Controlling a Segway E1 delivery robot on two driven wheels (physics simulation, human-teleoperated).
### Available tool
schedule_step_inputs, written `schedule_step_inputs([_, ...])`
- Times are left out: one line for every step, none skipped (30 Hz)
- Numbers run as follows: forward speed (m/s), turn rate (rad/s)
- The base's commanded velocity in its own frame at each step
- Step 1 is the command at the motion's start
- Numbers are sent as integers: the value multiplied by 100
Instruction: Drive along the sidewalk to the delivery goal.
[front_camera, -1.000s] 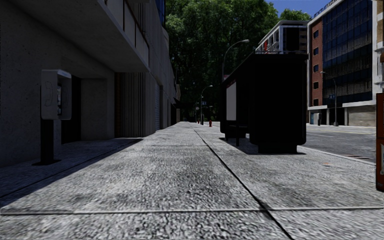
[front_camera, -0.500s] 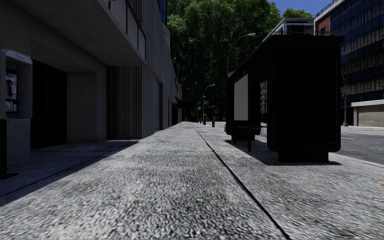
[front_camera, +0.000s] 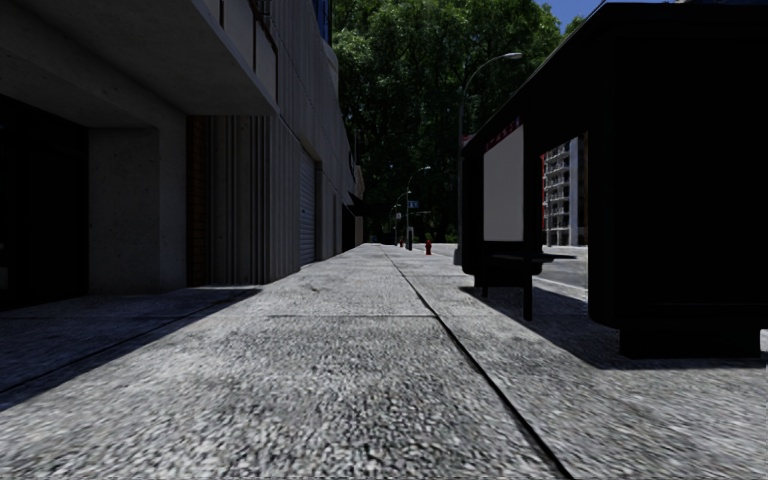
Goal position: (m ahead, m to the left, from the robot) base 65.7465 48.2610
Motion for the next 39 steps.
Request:
schedule_step_inputs([196,0])
schedule_step_inputs([196,0])
schedule_step_inputs([196,0])
schedule_step_inputs([196,0])
schedule_step_inputs([196,0])
schedule_step_inputs([196,0])
schedule_step_inputs([196,15])
schedule_step_inputs([196,15])
schedule_step_inputs([196,27])
schedule_step_inputs([196,31])
schedule_step_inputs([196,32])
schedule_step_inputs([196,14])
schedule_step_inputs([196,14])
schedule_step_inputs([196,0])
schedule_step_inputs([196,0])
schedule_step_inputs([196,0])
schedule_step_inputs([196,0])
schedule_step_inputs([196,0])
schedule_step_inputs([196,0])
schedule_step_inputs([196,0])
schedule_step_inputs([196,0])
schedule_step_inputs([196,0])
schedule_step_inputs([196,0])
schedule_step_inputs([196,0])
schedule_step_inputs([196,0])
schedule_step_inputs([196,0])
schedule_step_inputs([196,0])
schedule_step_inputs([196,0])
schedule_step_inputs([196,0])
schedule_step_inputs([196,0])
schedule_step_inputs([196,0])
schedule_step_inputs([196,0])
schedule_step_inputs([196,0])
schedule_step_inputs([196,0])
schedule_step_inputs([196,0])
schedule_step_inputs([196,0])
schedule_step_inputs([196,0])
schedule_step_inputs([196,0])
schedule_step_inputs([196,0])
